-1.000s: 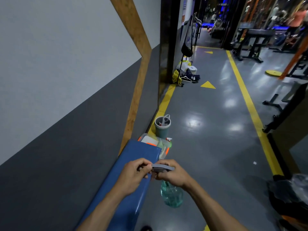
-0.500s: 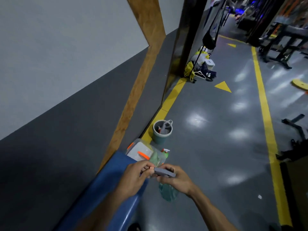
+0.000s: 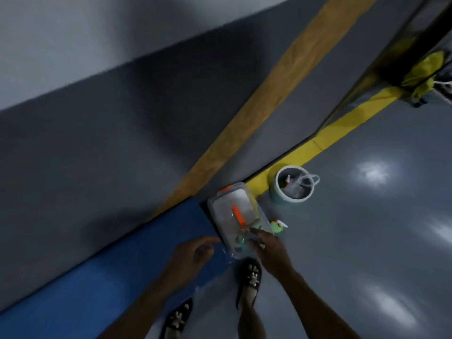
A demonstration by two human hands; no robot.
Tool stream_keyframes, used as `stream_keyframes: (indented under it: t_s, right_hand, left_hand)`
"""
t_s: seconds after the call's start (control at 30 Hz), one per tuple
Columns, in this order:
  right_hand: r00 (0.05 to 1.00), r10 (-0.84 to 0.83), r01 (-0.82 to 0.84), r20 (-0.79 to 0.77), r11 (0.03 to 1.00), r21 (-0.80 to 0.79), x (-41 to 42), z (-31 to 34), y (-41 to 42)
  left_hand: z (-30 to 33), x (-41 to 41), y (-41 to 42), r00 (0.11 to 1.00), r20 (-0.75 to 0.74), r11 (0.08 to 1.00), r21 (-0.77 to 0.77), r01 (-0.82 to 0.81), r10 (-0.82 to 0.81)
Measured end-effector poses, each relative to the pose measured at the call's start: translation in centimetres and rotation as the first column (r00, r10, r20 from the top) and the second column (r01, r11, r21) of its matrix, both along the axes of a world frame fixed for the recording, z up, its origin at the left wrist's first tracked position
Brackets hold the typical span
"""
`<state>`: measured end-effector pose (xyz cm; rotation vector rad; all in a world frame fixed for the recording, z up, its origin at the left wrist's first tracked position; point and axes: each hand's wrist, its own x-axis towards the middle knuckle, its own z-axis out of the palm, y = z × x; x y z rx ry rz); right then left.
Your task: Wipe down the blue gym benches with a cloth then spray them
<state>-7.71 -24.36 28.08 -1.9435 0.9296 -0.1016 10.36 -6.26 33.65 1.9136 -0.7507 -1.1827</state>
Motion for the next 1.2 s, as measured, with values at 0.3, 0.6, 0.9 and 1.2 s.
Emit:
stream_keyframes:
  t_s: [0.3,0.6,0.9,1.2]
  right_hand:
    - [0.951,0.089,-0.129,-0.295,0.984,-0.120,2.3,-16.9,-11.1]
    - [0.905,0.173,-0.229,-0.389,0.968,-0.102,8.0,-26.7,-16.3]
    - [0.795,0.229,-0.302,-0.562,0.953,-0.039,9.9,-35.0,-17.8]
    - [0.844,0.245,-0.265,-0.477,0.964,0.028,10.9,-30.9,-17.3]
  left_hand:
    - [-10.2,-1.5,-2.8,0.957,0.035,0.929,0.231,-0.289,0.289]
    - [-18.3,-0.6,-5.6,0.914,0.100,0.867,0.293,-0.404,0.392]
    - [-23.0,-0.4,-3.9,0.874,0.076,0.818,0.321,-0.477,0.480]
    - [-21.7,0.3,-2.1,0.807,0.012,0.768,0.298,-0.567,0.591]
